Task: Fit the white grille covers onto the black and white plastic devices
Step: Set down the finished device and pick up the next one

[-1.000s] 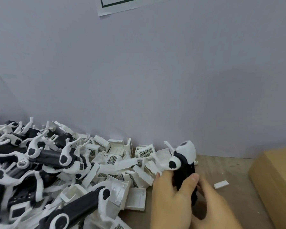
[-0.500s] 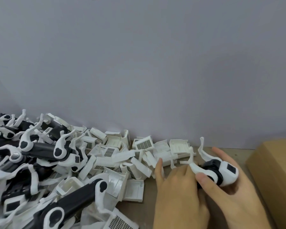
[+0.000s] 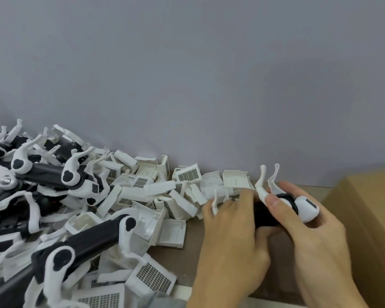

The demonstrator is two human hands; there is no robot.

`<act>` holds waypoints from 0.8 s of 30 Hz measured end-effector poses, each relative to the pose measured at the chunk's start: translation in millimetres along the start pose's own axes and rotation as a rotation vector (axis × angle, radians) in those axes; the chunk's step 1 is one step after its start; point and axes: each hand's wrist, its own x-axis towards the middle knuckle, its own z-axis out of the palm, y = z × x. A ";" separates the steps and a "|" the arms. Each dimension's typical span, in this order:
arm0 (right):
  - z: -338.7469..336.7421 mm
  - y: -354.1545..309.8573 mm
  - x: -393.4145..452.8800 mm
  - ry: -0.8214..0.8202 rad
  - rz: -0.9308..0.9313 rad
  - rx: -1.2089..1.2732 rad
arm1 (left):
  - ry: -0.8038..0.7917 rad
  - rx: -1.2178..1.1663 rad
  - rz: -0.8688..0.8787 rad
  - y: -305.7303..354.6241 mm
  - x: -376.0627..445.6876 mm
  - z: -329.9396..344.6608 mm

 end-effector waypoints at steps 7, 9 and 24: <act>9.2 17.3 -4.3 -0.142 0.140 0.136 | 0.347 -0.350 -0.094 -5.8 8.6 -4.2; 9.3 24.6 -3.2 -0.073 0.207 0.048 | 0.441 -0.562 -0.227 -6.3 10.5 -7.6; 10.5 15.2 -5.5 -0.298 0.477 0.174 | 0.453 -1.459 -0.496 -9.4 12.9 -12.5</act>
